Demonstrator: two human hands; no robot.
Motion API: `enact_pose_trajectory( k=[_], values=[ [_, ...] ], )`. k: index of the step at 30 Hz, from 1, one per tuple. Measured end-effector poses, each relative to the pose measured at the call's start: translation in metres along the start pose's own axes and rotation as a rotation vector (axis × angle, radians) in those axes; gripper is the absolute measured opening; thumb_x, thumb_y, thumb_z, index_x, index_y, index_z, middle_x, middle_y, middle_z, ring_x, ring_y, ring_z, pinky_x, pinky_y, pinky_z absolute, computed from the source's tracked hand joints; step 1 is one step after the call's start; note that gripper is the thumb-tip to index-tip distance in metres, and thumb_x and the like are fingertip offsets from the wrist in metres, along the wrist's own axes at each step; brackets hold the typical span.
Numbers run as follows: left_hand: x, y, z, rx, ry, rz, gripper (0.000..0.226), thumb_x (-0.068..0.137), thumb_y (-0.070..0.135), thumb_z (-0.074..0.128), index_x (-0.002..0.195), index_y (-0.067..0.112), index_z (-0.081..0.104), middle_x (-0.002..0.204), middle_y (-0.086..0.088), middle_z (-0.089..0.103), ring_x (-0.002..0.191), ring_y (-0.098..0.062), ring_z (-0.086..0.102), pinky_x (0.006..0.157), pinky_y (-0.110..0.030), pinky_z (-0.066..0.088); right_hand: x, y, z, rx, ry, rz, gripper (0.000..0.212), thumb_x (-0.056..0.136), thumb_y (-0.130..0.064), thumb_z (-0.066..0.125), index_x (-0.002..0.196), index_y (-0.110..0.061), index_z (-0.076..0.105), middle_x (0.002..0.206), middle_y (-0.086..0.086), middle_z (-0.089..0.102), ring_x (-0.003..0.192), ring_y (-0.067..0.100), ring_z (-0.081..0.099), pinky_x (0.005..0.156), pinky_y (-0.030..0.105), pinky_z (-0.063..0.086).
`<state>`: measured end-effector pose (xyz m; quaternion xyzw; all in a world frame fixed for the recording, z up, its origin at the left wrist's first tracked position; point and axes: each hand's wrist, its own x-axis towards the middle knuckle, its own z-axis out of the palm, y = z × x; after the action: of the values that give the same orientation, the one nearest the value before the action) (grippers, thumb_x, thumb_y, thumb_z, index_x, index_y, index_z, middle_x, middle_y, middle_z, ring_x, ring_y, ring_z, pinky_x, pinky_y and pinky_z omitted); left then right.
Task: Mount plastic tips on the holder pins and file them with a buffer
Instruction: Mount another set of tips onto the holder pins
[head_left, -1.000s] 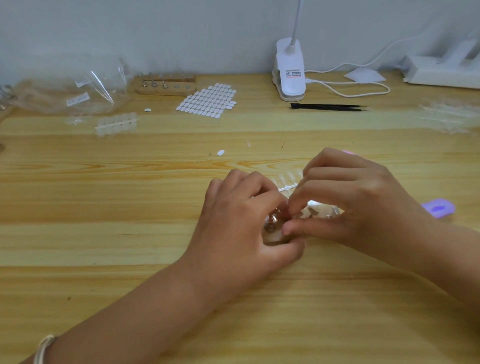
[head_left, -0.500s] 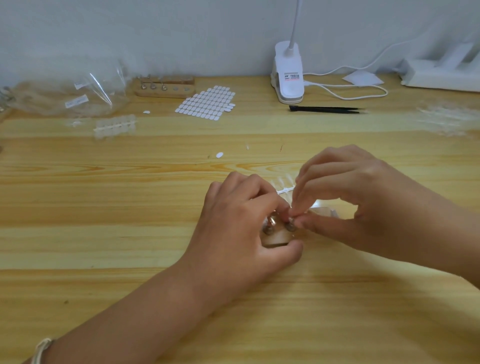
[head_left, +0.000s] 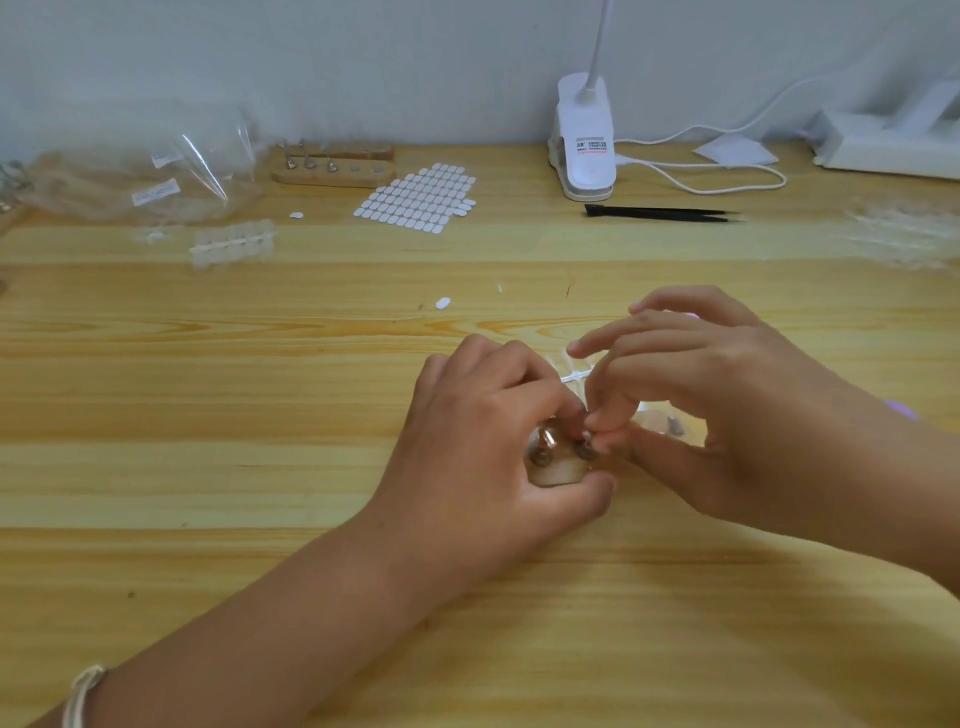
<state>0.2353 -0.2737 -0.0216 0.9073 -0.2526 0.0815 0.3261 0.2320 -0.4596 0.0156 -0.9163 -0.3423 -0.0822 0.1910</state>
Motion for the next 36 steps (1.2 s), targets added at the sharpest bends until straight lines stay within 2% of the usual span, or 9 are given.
enact_pose_trajectory(
  k=[5, 8, 11, 14, 16, 17, 21, 26, 36],
  values=[
    [-0.001, -0.002, 0.0, 0.034, -0.005, -0.015, 0.03, 0.063, 0.053, 0.071, 0.083, 0.031, 0.063, 0.091, 0.017, 0.055, 0.095, -0.008, 0.045, 0.087, -0.025, 0.029, -0.001, -0.003, -0.001, -0.019, -0.016, 0.039, 0.004, 0.078, -0.025, 0.069, 0.074, -0.025, 0.068, 0.082, -0.019, 0.07, 0.115, 0.008, 0.066, 0.106, 0.039, 0.039],
    [-0.001, -0.002, 0.0, 0.076, -0.022, -0.06, 0.043, 0.062, 0.063, 0.06, 0.095, 0.035, 0.062, 0.099, 0.021, 0.052, 0.101, -0.006, 0.043, 0.091, -0.024, 0.028, -0.001, -0.011, 0.002, -0.098, 0.04, 0.044, 0.006, 0.075, -0.024, 0.07, 0.069, -0.023, 0.07, 0.076, -0.012, 0.071, 0.103, 0.018, 0.072, 0.092, 0.047, 0.054],
    [-0.001, 0.0, -0.001, 0.125, -0.05, -0.086, 0.056, 0.062, 0.069, 0.051, 0.107, 0.036, 0.06, 0.106, 0.023, 0.049, 0.107, -0.003, 0.041, 0.094, -0.023, 0.026, -0.001, -0.016, 0.003, -0.187, 0.093, 0.036, 0.009, 0.073, -0.028, 0.071, 0.068, -0.021, 0.075, 0.076, -0.007, 0.073, 0.092, 0.023, 0.074, 0.084, 0.046, 0.058],
    [-0.001, 0.0, -0.002, 0.129, -0.092, -0.063, 0.059, 0.063, 0.071, 0.048, 0.11, 0.037, 0.059, 0.109, 0.024, 0.048, 0.109, 0.0, 0.039, 0.095, -0.021, 0.022, 0.001, -0.005, -0.009, -0.051, 0.14, 0.09, 0.017, 0.084, -0.033, 0.068, 0.084, -0.022, 0.081, 0.088, -0.01, 0.076, 0.089, 0.012, 0.071, 0.085, 0.03, 0.055],
    [-0.001, 0.0, -0.002, 0.116, -0.088, -0.048, 0.059, 0.063, 0.07, 0.051, 0.11, 0.035, 0.059, 0.111, 0.024, 0.049, 0.111, 0.002, 0.039, 0.098, -0.019, 0.021, 0.003, 0.011, -0.019, 0.118, 0.167, 0.187, 0.015, 0.094, -0.032, 0.068, 0.093, -0.024, 0.08, 0.092, -0.014, 0.076, 0.087, 0.002, 0.065, 0.081, 0.012, 0.046],
    [-0.001, 0.0, -0.003, 0.113, -0.083, -0.041, 0.059, 0.064, 0.069, 0.052, 0.111, 0.034, 0.06, 0.112, 0.024, 0.05, 0.112, 0.002, 0.039, 0.099, -0.019, 0.02, 0.004, 0.02, -0.02, 0.194, 0.159, 0.239, 0.011, 0.093, -0.031, 0.07, 0.094, -0.027, 0.08, 0.092, -0.017, 0.075, 0.089, 0.001, 0.064, 0.081, 0.009, 0.044],
    [-0.001, 0.0, -0.002, 0.107, -0.084, -0.021, 0.057, 0.066, 0.066, 0.056, 0.114, 0.034, 0.059, 0.115, 0.025, 0.05, 0.116, 0.004, 0.038, 0.101, -0.017, 0.017, 0.005, 0.045, -0.006, 0.362, -0.036, 0.337, 0.015, 0.077, -0.023, 0.083, 0.09, -0.029, 0.08, 0.092, -0.016, 0.073, 0.1, 0.007, 0.063, 0.092, 0.033, 0.048],
    [0.0, -0.001, -0.002, 0.059, -0.064, -0.01, 0.054, 0.064, 0.062, 0.063, 0.109, 0.032, 0.066, 0.111, 0.023, 0.057, 0.111, 0.005, 0.045, 0.101, -0.017, 0.021, 0.014, 0.046, -0.001, 0.368, -0.093, 0.324, 0.022, 0.062, -0.047, 0.078, 0.082, -0.038, 0.078, 0.087, -0.021, 0.07, 0.102, 0.007, 0.057, 0.09, 0.03, 0.045],
    [0.001, -0.002, -0.004, 0.025, -0.073, -0.023, 0.061, 0.059, 0.063, 0.069, 0.112, 0.033, 0.069, 0.113, 0.026, 0.058, 0.113, 0.01, 0.043, 0.104, -0.02, 0.022, 0.016, 0.046, 0.002, 0.283, -0.113, 0.246, 0.03, 0.062, -0.056, 0.072, 0.083, -0.035, 0.077, 0.086, -0.018, 0.068, 0.1, 0.005, 0.054, 0.088, 0.028, 0.045]
  ],
)
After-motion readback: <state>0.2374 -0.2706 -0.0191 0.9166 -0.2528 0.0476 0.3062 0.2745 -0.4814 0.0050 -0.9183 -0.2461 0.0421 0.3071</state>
